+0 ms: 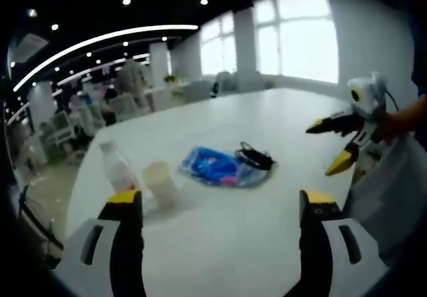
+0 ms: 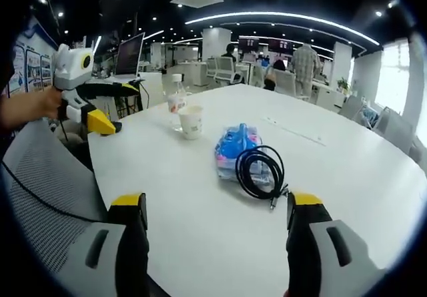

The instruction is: Arrange the tabletop items into an orderly group along one side of the table until the central work area is clear of visible clutter.

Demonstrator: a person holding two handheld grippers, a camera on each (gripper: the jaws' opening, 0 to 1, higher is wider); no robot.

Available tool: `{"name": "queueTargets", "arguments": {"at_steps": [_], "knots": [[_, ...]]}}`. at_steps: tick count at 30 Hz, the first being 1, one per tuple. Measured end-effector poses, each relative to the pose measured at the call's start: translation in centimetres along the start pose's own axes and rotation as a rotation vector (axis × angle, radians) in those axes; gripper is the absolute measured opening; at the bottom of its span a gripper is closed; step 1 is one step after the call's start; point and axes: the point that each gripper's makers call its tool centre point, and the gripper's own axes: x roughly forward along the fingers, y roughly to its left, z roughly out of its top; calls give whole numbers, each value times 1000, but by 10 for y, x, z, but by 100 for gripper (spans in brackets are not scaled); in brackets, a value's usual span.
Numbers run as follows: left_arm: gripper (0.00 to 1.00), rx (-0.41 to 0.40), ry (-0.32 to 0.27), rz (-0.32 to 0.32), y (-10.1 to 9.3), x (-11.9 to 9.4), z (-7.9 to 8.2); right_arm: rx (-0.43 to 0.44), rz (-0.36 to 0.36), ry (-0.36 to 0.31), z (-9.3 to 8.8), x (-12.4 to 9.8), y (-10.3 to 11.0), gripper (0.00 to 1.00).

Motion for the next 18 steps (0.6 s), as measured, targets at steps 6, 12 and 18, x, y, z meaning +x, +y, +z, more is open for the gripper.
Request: {"name": "queueTargets", "arguments": {"at_steps": [6,12,18], "knots": [[100,12,37,-4,-1,4,-4,90,-4,27,-7,3,-7,87],[100,17,35,-16,-2,5,-2,100,-15,39,-11,4,-16,90],[100,-24,-20,-32,-1,4,8,64,-30,46,-13,12,-27,90]]}}
